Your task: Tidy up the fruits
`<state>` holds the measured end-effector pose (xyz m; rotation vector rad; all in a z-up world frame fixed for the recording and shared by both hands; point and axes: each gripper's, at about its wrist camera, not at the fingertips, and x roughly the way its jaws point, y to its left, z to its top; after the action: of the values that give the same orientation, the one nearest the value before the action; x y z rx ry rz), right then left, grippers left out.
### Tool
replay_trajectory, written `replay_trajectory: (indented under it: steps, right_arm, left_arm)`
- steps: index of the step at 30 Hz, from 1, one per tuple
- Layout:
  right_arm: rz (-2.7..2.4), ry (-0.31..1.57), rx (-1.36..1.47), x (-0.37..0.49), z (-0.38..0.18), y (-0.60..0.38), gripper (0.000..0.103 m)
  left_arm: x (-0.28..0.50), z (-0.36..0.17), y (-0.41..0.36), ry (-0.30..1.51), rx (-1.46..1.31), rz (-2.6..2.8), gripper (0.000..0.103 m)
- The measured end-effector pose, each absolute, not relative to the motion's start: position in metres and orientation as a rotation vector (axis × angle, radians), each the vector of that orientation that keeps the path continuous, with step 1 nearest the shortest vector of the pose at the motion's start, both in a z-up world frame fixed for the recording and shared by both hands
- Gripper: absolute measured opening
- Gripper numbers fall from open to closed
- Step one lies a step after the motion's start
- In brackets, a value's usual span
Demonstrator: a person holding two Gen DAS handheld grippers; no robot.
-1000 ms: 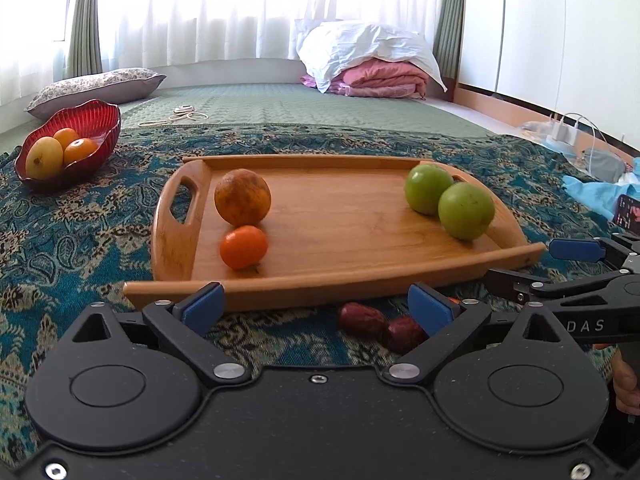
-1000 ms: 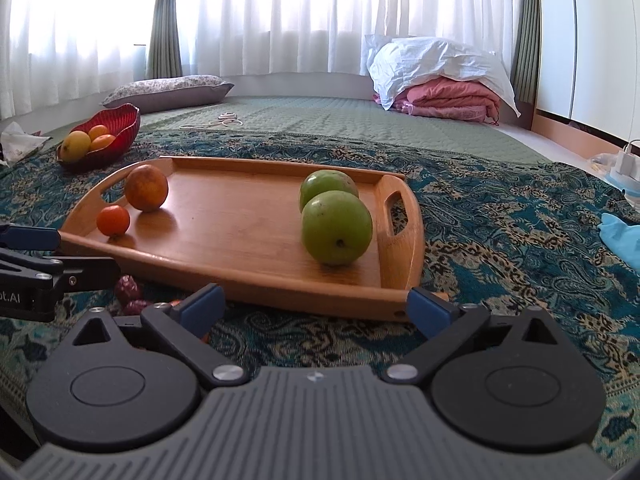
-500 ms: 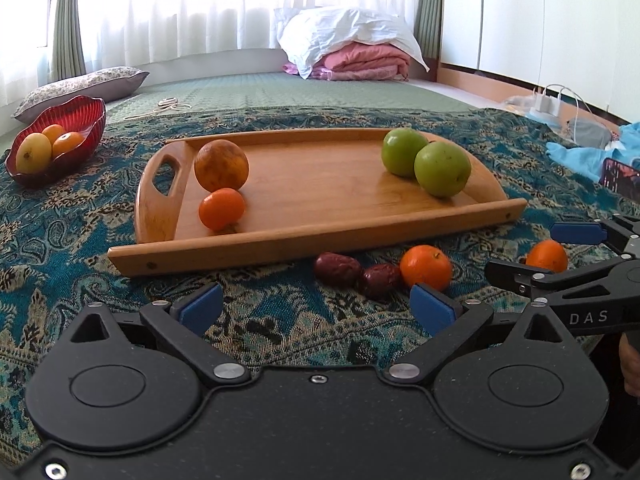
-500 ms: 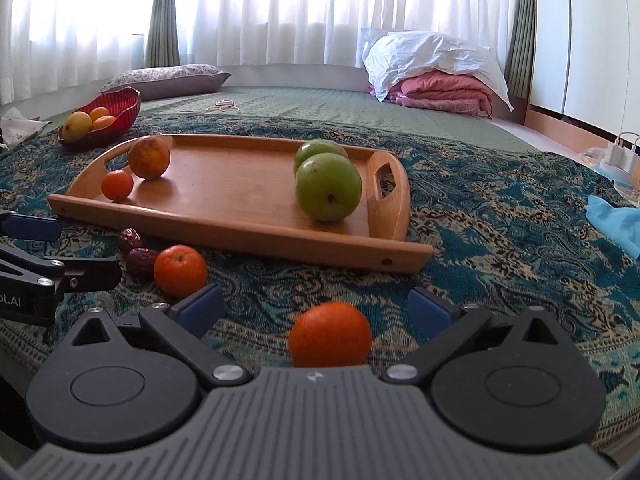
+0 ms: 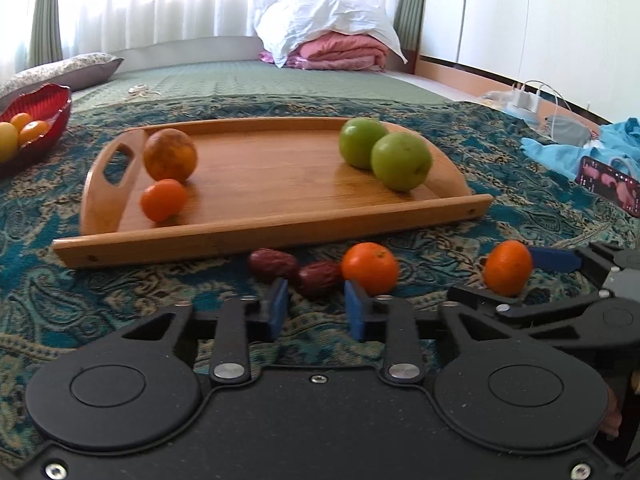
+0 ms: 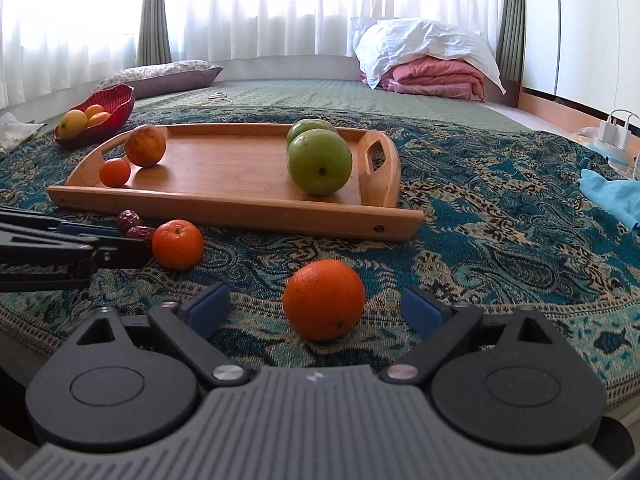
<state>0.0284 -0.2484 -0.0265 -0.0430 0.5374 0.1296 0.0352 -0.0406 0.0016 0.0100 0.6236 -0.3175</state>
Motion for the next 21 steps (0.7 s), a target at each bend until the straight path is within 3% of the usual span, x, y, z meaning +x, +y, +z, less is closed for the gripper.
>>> replay_trajectory:
  steps: [4,10,14,15,21]
  right_arm:
    - [0.141,0.522,-0.063,0.024,-0.025,-0.245,0.079]
    - [0.147,0.512,-0.081,0.021,-0.025,-0.240,0.070]
    - [0.127,0.497,-0.065,0.018,-0.025,-0.242,0.053]
    - [0.111,0.492,-0.065,0.018,-0.024,-0.242,0.044]
    - [0.100,0.492,-0.010,0.021,-0.022,-0.250,0.043]
  left_arm:
    - [0.043,0.001,-0.045,0.615,-0.004,-0.289,0.025]
    - [0.055,-0.004,-0.045,0.630,-0.038,-0.271,0.024]
    - [0.047,-0.003,-0.047,0.609,-0.007,-0.275,0.021]
    - [0.046,-0.002,-0.046,0.607,-0.008,-0.277,0.021]
    - [0.040,0.006,-0.041,0.586,-0.015,-0.262,0.021]
